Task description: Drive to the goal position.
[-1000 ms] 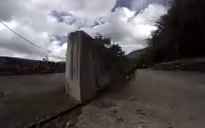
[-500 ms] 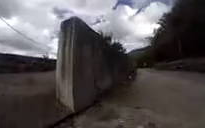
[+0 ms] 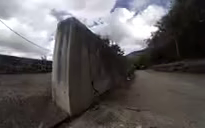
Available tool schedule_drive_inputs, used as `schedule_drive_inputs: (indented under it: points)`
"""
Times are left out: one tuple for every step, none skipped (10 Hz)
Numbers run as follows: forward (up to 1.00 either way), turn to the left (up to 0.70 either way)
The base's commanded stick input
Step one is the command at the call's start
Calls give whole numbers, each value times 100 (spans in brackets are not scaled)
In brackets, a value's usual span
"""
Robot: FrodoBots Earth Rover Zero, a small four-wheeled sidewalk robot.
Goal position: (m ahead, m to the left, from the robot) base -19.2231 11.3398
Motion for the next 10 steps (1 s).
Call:
schedule_drive_inputs:
  points:
    - [0, 0]
    - [0, 0]
    - [0, -45]
    - [0, -45]
    - [0, -45]
    - [0, -45]
    - [0, -45]
    - [0, -45]
    - [0, -45]
    - [0, -45]
